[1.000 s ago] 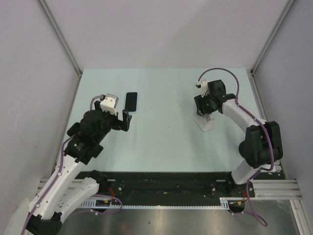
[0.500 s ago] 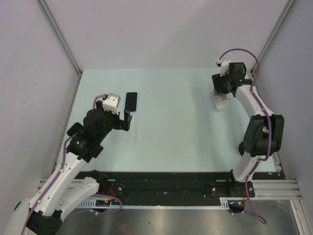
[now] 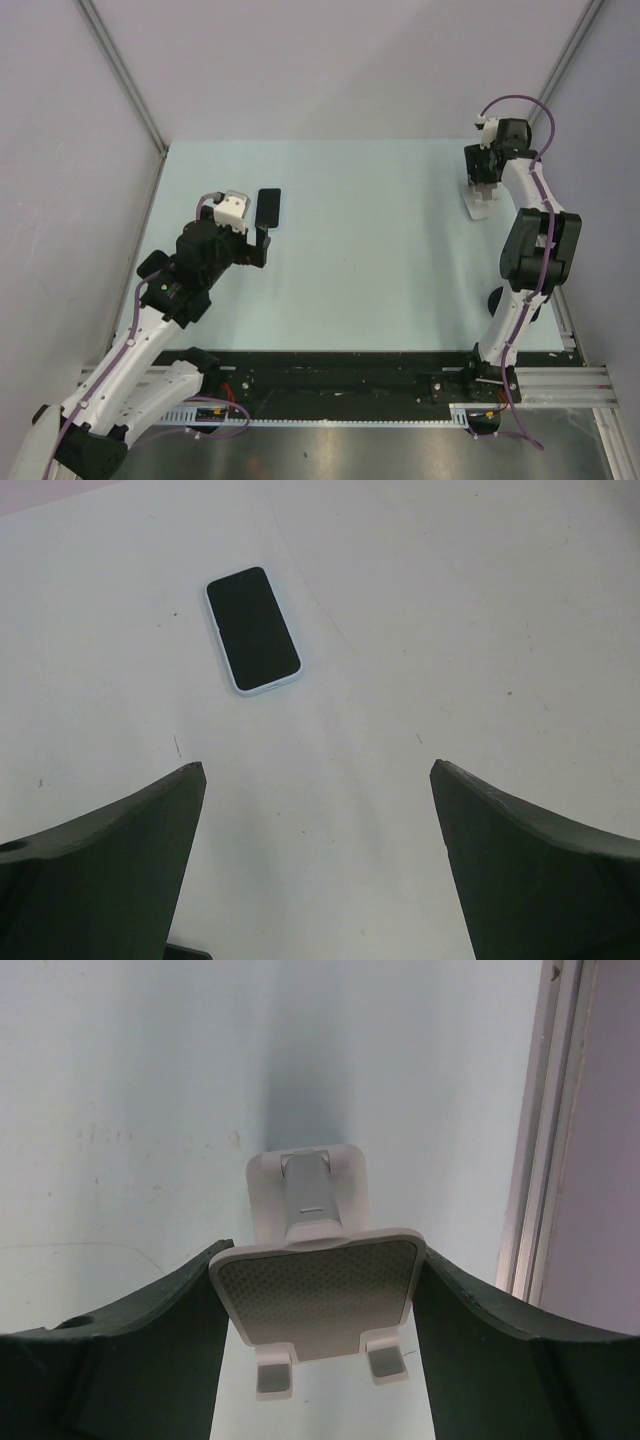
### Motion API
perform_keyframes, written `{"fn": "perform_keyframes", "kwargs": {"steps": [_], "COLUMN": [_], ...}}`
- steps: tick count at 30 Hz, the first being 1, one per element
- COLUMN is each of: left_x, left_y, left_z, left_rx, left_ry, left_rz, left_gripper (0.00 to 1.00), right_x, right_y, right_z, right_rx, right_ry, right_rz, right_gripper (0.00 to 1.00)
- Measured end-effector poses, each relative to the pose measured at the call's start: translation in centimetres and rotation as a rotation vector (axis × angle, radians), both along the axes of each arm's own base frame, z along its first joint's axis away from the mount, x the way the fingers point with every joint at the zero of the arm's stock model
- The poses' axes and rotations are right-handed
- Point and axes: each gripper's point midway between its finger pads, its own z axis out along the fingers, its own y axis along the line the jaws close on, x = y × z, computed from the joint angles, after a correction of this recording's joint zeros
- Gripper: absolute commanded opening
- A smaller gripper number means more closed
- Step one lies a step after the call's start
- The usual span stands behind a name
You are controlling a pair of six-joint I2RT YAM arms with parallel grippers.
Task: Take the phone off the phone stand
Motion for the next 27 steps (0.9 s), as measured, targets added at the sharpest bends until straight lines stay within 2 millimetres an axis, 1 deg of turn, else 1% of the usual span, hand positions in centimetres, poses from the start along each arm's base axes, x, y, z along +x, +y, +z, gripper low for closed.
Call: {"fn": "perform_keyframes", "kwargs": {"steps": [9, 13, 16, 17, 19, 22, 25, 26, 27], "left_x": [0.0, 0.0, 0.0, 0.0, 0.0, 0.0, 0.0, 0.0, 0.0], "left_y": [0.1, 0.1, 0.1, 0.1, 0.1, 0.1, 0.1, 0.1, 0.1], "left_z": [-0.1, -0.1, -0.1, -0.1, -0.1, -0.1, -0.1, -0.1, -0.1], "left_rx": [0.002, 0.002, 0.002, 0.002, 0.002, 0.002, 0.002, 0.002, 0.002], "left_ry": [0.001, 0.001, 0.001, 0.001, 0.002, 0.001, 0.002, 0.002, 0.002], "left_rz": [0.004, 0.004, 0.004, 0.004, 0.004, 0.004, 0.004, 0.004, 0.004], "left_gripper": [1.00, 1.00, 1.00, 1.00, 1.00, 1.00, 1.00, 1.00, 1.00], "right_x": [-0.1, -0.1, -0.1, -0.1, -0.1, -0.1, -0.1, -0.1, 0.0], "right_y": [-2.4, -2.9, -3.0, -3.0, -3.0, -3.0, -3.0, -3.0, -3.0], "right_z": [-2.1, -2.3, -2.3, -2.3, -2.4, -2.5, -2.7, -2.7, -2.7], "right_rx": [0.067, 0.086, 0.095, 0.098, 0.103, 0.111, 0.116, 0.116, 0.117], "right_ry": [0.023, 0.019, 0.016, 0.015, 0.016, 0.018, 0.018, 0.018, 0.017], "right_rz": [-0.117, -0.162, -0.184, -0.188, -0.196, -0.205, -0.210, -0.211, -0.212], "right_gripper": [0.33, 0.34, 0.36, 0.40, 0.43, 0.49, 0.58, 0.62, 0.64]}}
